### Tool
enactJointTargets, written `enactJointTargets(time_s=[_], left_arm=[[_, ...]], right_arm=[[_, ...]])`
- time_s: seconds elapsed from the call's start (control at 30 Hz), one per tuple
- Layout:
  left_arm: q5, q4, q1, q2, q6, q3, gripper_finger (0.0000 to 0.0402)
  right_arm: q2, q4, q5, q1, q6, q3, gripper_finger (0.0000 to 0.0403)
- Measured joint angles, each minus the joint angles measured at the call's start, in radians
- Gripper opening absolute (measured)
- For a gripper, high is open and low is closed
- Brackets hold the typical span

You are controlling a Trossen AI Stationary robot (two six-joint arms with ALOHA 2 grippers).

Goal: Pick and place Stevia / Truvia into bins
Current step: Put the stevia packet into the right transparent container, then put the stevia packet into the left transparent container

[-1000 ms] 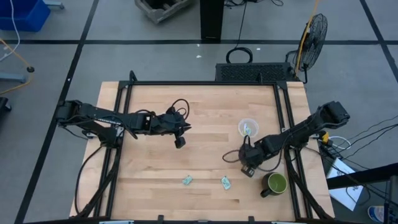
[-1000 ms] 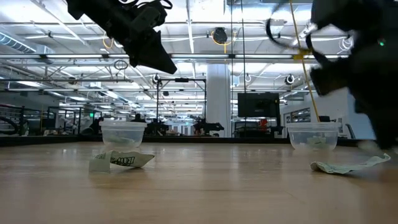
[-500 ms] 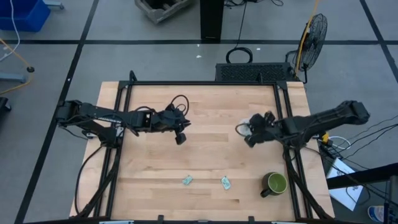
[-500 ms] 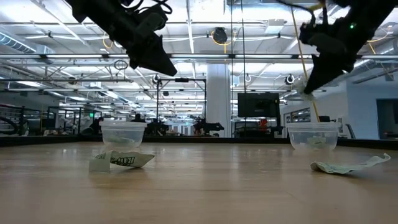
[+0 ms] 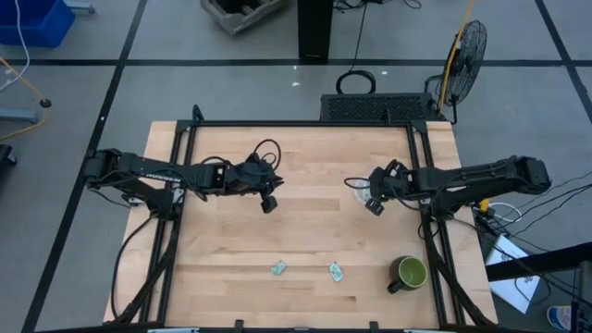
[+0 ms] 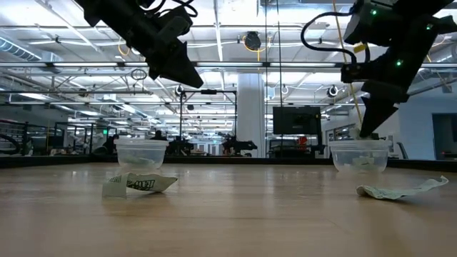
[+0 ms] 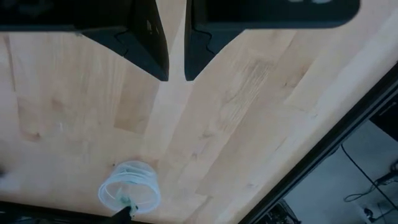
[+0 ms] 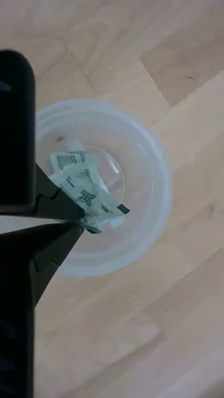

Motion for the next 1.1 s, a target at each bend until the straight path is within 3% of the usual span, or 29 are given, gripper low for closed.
enactJointTargets(time_s=[0.4,0.53,0.7,0.93,1.1], left_arm=[[0.001,0.0,0.0,0.0,0.008,0.0,0.0058],[0.027,-0.002,-0.005,0.0,0.04,0.0,0.0058],[0.149,-0.002,-0.041,0.0,0.094,0.0,0.0058],[0.336,0.015,-0.209,0.054,0.094,0.0,0.0058],[0.349,0.107,-0.378,0.168,0.016,0.0,0.0058]], right_arm=[[-0.006,0.127,-0.015,-0.003,-0.09,-0.003,0.0091],[-0.02,0.297,-0.127,0.014,-0.212,-0.003,0.0095],[-0.018,0.546,-0.261,0.073,-0.323,-0.003,0.009],[0.009,0.674,-0.24,0.157,-0.394,-0.003,0.0097],[0.027,0.733,-0.174,0.169,-0.476,-0.003,0.0096]])
